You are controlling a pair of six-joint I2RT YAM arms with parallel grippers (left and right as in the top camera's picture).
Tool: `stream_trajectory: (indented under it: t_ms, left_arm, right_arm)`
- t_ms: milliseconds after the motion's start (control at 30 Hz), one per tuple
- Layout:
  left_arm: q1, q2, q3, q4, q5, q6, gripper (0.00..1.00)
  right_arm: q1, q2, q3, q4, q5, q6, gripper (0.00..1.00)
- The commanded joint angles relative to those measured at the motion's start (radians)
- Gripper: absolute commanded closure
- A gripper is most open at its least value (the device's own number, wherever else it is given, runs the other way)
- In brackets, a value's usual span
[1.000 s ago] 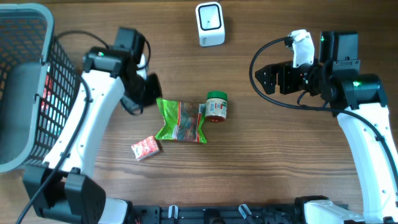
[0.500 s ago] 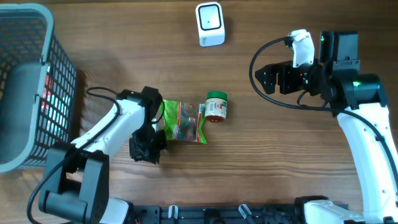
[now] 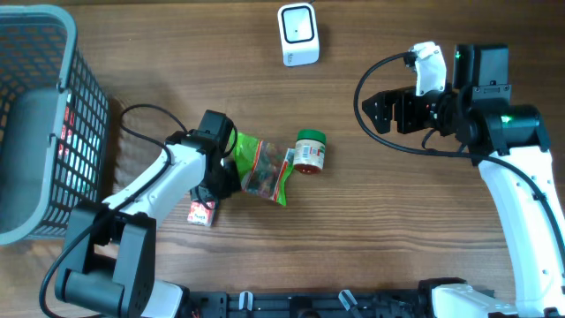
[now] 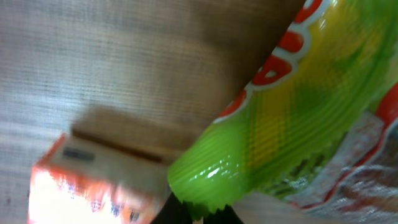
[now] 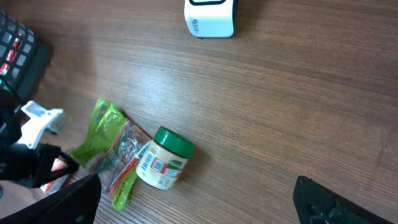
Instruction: Scan the item barcode
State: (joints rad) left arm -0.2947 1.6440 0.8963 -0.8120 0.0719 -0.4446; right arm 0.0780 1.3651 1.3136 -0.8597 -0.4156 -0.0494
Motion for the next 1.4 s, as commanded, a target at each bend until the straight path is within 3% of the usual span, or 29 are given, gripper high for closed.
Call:
stream_trajectory:
  t_ms: [0, 200, 367, 467, 633, 833, 1000, 1067, 1367]
  left_arm:
    - [-0.005, -0.006, 0.031, 0.009, -0.001, -0.012, 0.96]
    - [-0.004, -0.130, 0.137, -0.240, 0.023, -0.013, 0.96]
    - [-0.004, -0.187, 0.089, -0.423, -0.086, -0.097, 0.91]
    - [-0.004, -0.187, -0.020, -0.349, -0.057, -0.155, 0.96]
    - [-0.004, -0.187, -0.158, -0.205, -0.058, -0.223, 0.95]
    - [0.007, -0.184, -0.169, -0.204, -0.029, -0.223, 0.92]
    - [0.007, -0.184, -0.180, -0.205, 0.051, -0.229, 0.96]
    - [0.006, -0.185, -0.204, -0.203, 0.063, -0.292, 0.96]
    - [0.025, -0.185, -0.262, -0.058, 0.072, -0.327, 0.96]
  right_arm:
    - [0.003, 0.001, 0.019, 0.002, -0.011, 0.000, 0.00]
    - [0.003, 0.001, 0.019, 0.002, -0.011, 0.000, 0.00]
    - [0.003, 0.001, 0.019, 0.002, -0.011, 0.000, 0.00]
    - [0.003, 0.001, 0.019, 0.002, -0.011, 0.000, 0.00]
    - [0.003, 0.001, 0.019, 0.002, -0.011, 0.000, 0.00]
    - [0.003, 0.001, 0.019, 0.002, -0.011, 0.000, 0.00]
    - [0.003, 0.001, 0.019, 0.002, -0.011, 0.000, 0.00]
    - [0.003, 0.001, 0.019, 0.002, -0.011, 0.000, 0.00]
    - [0.003, 0.001, 0.019, 0.002, -0.011, 0.000, 0.00]
